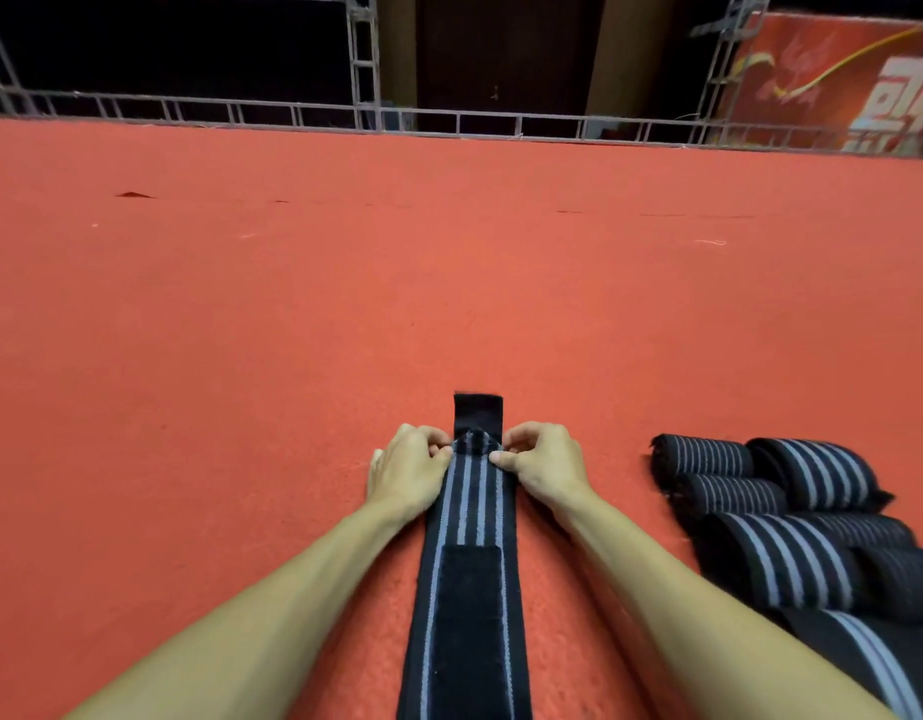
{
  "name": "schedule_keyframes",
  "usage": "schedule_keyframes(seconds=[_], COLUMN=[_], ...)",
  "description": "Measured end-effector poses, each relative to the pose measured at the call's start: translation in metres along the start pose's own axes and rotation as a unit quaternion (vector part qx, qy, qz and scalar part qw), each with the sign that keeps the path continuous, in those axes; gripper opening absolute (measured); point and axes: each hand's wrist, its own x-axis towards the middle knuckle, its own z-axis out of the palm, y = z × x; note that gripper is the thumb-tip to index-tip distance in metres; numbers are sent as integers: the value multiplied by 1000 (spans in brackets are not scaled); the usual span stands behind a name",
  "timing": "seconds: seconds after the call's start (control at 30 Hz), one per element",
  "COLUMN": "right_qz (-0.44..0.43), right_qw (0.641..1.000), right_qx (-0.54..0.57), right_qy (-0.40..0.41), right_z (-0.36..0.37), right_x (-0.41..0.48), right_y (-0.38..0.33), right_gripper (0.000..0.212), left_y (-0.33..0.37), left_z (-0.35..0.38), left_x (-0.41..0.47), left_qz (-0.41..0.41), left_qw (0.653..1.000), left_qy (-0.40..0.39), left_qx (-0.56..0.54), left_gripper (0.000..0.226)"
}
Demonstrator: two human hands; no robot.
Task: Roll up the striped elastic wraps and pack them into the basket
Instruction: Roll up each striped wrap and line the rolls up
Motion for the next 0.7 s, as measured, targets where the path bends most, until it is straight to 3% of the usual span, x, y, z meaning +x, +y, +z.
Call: schedule_keyframes(seconds=[0.17, 0.23, 0.37, 0.57, 0.7], right_qz=[-22, -48, -93, -139, -131], right_qw=[999, 998, 990, 970, 948], right_qx=[33, 38, 105, 188, 240], right_qy=[9, 6, -11, -74, -161], right_z=[-19, -35, -69, -119, -155], right_x=[-25, -38, -76, -148, -195], right_y=[-21, -36, -74, -125, -150], right_gripper=[25, 27, 23, 15, 11], left_y=[23, 36, 66, 96, 120], left_z=[-26, -44, -90, -143, -180], left_x=[-24, -40, -85, -149, -200], left_qz=[54, 73, 78, 123, 112], left_qw=[997, 989, 967, 972, 933], left_qy=[-25, -43, -84, -93, -184], left_qx=[-40, -121, -227, -175, -288], left_gripper=[5, 6, 25, 16, 21])
